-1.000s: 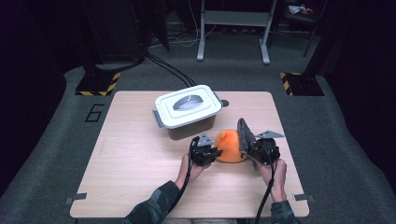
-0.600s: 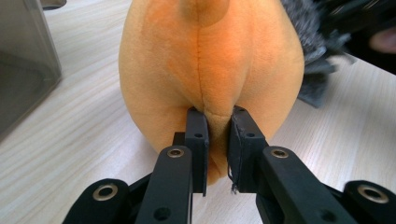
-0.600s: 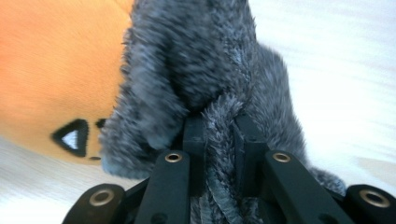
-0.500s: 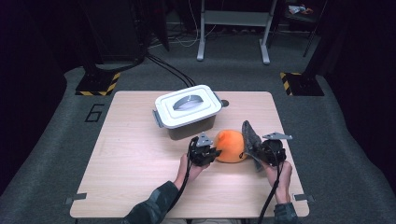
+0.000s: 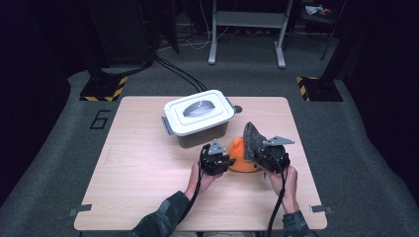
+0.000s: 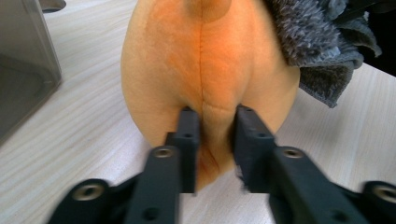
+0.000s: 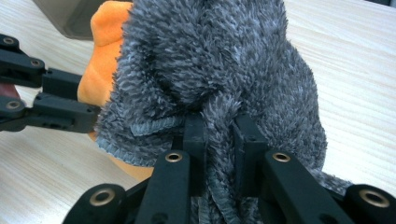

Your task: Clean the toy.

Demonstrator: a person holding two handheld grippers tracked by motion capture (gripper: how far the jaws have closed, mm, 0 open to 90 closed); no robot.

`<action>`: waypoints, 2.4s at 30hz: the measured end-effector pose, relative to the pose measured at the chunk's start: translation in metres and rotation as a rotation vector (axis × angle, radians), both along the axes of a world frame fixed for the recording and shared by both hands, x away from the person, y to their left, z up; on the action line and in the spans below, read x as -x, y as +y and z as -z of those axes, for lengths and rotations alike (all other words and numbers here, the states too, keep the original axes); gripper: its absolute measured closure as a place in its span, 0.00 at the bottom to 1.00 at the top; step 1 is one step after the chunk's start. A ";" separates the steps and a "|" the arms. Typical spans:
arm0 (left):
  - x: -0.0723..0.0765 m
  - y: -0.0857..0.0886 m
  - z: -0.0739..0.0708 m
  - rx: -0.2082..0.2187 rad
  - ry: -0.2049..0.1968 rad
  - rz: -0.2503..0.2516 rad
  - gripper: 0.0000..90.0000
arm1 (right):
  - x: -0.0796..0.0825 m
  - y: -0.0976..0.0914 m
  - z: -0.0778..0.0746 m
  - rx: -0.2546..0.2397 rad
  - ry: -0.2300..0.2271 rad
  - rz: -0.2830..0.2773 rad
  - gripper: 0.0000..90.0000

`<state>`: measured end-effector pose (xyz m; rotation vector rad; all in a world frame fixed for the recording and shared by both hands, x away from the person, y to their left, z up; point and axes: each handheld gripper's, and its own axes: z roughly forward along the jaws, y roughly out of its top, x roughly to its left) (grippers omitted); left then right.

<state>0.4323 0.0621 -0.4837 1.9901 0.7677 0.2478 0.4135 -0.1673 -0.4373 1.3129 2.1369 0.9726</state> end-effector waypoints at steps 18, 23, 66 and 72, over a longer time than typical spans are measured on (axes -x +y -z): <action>-0.004 -0.005 0.007 -0.048 0.006 -0.003 0.82 | -0.006 -0.014 0.007 -0.012 0.000 0.014 0.87; -0.001 -0.006 0.004 -0.046 -0.010 0.004 0.89 | 0.000 -0.016 0.003 -0.036 -0.017 0.026 0.87; 0.004 -0.003 0.004 -0.011 -0.030 0.016 0.90 | 0.006 -0.028 -0.005 -0.004 -0.024 0.080 0.87; 0.006 -0.003 0.002 -0.017 -0.042 0.025 0.90 | 0.014 0.014 -0.029 0.036 -0.085 -0.036 0.87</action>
